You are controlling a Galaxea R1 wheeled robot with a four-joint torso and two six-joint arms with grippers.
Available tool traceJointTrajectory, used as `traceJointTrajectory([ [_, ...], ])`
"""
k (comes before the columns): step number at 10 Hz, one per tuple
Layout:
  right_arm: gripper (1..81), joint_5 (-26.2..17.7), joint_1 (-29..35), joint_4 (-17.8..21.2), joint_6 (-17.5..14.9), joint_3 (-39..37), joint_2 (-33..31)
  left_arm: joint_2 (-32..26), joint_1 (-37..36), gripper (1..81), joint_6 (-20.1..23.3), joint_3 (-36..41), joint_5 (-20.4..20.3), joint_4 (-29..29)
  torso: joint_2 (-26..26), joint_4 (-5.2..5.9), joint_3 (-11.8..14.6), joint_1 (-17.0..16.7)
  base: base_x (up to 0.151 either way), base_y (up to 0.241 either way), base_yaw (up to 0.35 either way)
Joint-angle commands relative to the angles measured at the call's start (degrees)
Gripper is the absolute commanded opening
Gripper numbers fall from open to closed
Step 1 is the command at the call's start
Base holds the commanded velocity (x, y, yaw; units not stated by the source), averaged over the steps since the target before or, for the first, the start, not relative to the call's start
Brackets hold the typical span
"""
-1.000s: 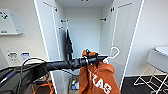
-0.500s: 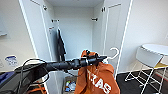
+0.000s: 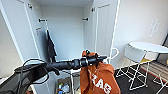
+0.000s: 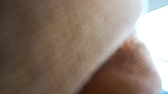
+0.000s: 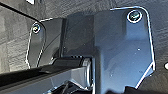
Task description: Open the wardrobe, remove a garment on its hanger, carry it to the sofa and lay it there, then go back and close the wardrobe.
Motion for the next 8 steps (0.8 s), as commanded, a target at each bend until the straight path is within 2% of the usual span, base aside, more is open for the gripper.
traceJointTrajectory([
  [1, 81.1, -2.0, 2.7, 0.5, -0.2, 0.3, 0.4, 0.2, -12.1, 1.0, 0.8, 1.0, -3.7, 0.4, 0.0, 0.00, 0.0, 0.0, 0.000, 0.000, -0.248],
  [8, 81.1, -2.0, 2.6, 0.5, -0.2, 0.3, 0.4, 0.1, -11.8, 1.0, 0.6, 1.3, -3.8, 0.4, 0.0, 0.00, 0.0, 0.0, 0.000, 0.000, -0.248],
])
